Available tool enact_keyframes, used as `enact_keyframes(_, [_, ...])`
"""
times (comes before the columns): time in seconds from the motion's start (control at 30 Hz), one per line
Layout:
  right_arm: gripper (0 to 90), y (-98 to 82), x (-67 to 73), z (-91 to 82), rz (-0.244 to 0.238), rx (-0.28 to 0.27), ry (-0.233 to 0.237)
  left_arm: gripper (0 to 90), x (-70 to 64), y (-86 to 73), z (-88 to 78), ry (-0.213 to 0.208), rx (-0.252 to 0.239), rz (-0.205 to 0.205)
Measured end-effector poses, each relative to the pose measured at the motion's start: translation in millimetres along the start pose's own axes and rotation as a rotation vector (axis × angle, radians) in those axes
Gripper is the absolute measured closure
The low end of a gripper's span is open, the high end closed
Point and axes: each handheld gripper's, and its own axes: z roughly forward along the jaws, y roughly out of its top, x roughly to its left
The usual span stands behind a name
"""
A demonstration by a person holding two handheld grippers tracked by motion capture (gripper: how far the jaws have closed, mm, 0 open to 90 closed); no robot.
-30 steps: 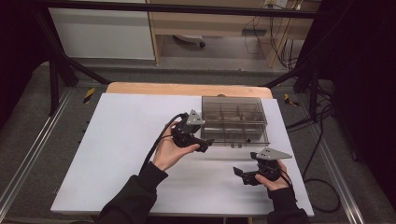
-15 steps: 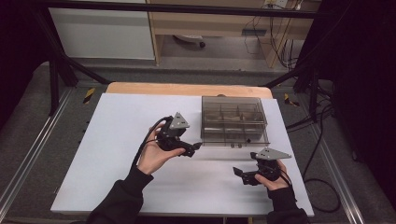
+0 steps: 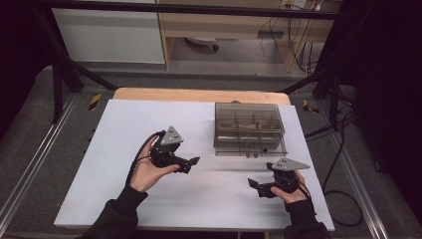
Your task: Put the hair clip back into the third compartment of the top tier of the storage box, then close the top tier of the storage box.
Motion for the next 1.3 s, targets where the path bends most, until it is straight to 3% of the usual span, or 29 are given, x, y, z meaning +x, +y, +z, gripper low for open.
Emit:
enact_keyframes(0.37, [5.0,0.0,-0.1,0.1,0.004,-0.001,0.003,8.3,11.9,-33.3,-5.0,0.000,0.018,-0.043])
enact_keyframes(0.57, [5.0,0.0,0.1,-0.1,0.004,-0.002,0.003,8.3,19.5,-46.7,-10.2,0.021,0.033,-0.064])
enact_keyframes(1.3, [6.6,-0.1,0.7,1.7,-0.002,0.008,-0.013,8.3,33.2,-79.0,-30.0,0.064,0.033,-0.090])
